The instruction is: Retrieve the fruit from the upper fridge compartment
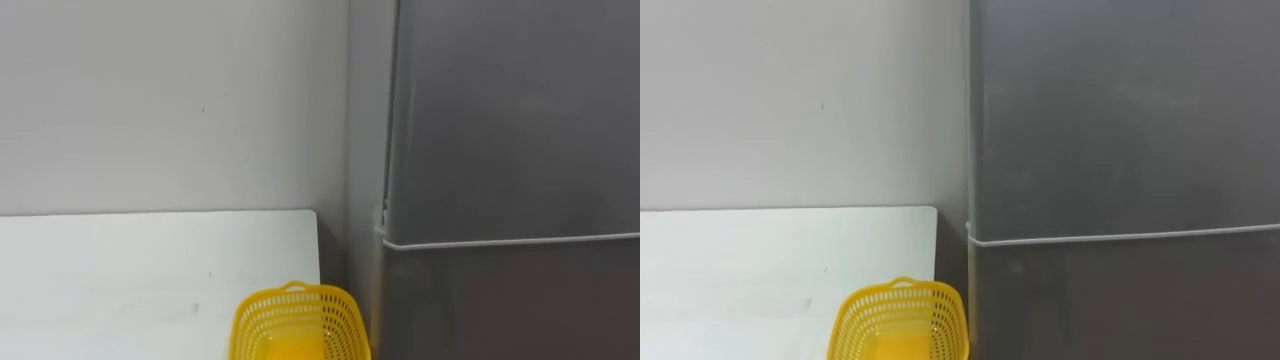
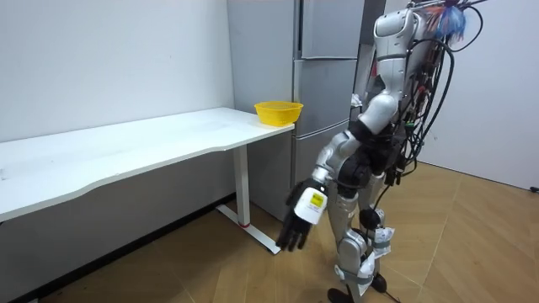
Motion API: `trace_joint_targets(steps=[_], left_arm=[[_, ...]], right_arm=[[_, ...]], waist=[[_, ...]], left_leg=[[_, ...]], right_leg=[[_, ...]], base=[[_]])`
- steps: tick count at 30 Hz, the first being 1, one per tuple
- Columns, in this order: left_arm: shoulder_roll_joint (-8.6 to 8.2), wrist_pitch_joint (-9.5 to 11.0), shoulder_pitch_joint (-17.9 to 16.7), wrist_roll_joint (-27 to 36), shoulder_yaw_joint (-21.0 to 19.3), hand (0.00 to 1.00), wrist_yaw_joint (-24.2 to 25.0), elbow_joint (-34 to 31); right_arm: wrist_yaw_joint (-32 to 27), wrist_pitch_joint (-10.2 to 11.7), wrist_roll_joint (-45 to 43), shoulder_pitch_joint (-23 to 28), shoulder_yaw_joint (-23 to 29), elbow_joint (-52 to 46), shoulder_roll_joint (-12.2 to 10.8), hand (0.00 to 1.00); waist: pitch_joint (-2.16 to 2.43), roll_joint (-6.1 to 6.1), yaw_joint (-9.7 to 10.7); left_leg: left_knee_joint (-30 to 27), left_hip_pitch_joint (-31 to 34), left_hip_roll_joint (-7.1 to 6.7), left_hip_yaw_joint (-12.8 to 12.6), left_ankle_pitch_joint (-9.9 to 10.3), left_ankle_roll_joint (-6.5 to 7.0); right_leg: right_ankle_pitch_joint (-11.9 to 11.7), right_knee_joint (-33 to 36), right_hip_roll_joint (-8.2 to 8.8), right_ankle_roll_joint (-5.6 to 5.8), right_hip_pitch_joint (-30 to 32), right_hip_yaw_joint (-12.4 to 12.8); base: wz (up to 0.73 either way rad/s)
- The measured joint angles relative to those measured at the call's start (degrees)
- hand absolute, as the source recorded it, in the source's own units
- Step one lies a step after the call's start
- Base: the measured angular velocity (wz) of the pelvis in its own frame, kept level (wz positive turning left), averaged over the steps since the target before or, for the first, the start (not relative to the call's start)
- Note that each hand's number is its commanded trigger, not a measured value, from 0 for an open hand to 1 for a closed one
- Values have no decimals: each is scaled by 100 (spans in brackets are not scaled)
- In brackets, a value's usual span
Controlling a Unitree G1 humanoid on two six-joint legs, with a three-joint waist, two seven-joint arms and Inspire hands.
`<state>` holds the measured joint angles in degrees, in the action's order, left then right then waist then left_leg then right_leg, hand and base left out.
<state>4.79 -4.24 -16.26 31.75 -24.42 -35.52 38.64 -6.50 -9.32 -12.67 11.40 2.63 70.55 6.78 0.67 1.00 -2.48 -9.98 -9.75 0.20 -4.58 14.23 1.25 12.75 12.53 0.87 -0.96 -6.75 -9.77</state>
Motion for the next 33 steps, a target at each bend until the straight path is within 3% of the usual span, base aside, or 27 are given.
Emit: trace_joint_targets(steps=[5,7,10,13,14,16,19,21,25,28,33], left_arm=[[9,687,49,-101,-248,0,-1208,-1555],[10,775,44,-307,-311,0,-1597,-2131],[39,868,39,-1417,-323,0,-2080,-3021],[160,1024,52,-2513,-426,0,-2392,-3866],[274,1070,54,-2957,-481,0,-2466,-4164],[502,1148,69,-3534,-573,0,-2522,-4593],[711,1242,332,-4247,-653,0,-2536,-5430],[893,1378,415,-4686,-659,0,-2490,-5958],[909,1434,432,-4772,-557,0,-2232,-6770],[912,1439,478,-4811,-274,0,-1773,-7271],[907,1599,960,-4784,273,0,-1005,-7628]], right_arm=[[-222,253,-44,135,119,-198,19,0],[-260,314,-103,145,114,-201,17,0],[-282,353,-139,217,110,-202,18,0],[-354,484,-140,298,111,-177,20,0],[-357,496,-139,325,111,-167,19,0],[-367,571,-146,337,106,-69,24,0],[-364,633,-131,340,86,63,26,0],[-322,689,-130,363,87,79,40,0],[-127,700,-121,321,82,202,43,0],[11,738,-115,322,97,203,71,0],[236,866,-143,208,93,301,77,0]], waist=[[23,43,-111],[24,58,-114],[18,76,-142],[19,116,-144],[11,142,-150],[-10,171,-91],[-74,184,-90],[-79,258,-62],[-76,300,44],[-66,287,103],[-55,206,244]], left_leg=[[20,-1,-2,7,-1,0],[22,-6,-1,20,-2,1],[32,2,-10,16,-2,1],[55,-38,-15,24,-2,0],[58,-43,-14,24,-1,0],[56,-54,-16,38,0,-1],[56,-57,-9,86,4,0],[59,-41,-13,122,4,2],[39,2,-32,182,3,2],[-6,18,-49,254,1,3],[-72,16,-74,345,0,5]], right_leg=[[-3,11,-28,-4,33,30],[-4,18,-23,-4,30,27],[-4,24,-30,-4,40,24],[-4,30,-43,-4,26,35],[-4,9,-52,-4,14,48],[-3,2,-61,-4,2,93],[-2,-55,-36,-2,-23,54],[-8,-79,-18,2,-20,34],[-7,-86,-17,1,-7,7],[-8,-90,-3,-1,-59,-53],[-9,-180,13,9,-131,-129]], base=[[-4],[-2],[-1],[-3],[-5],[-2],[4],[0],[5],[10],[10]])
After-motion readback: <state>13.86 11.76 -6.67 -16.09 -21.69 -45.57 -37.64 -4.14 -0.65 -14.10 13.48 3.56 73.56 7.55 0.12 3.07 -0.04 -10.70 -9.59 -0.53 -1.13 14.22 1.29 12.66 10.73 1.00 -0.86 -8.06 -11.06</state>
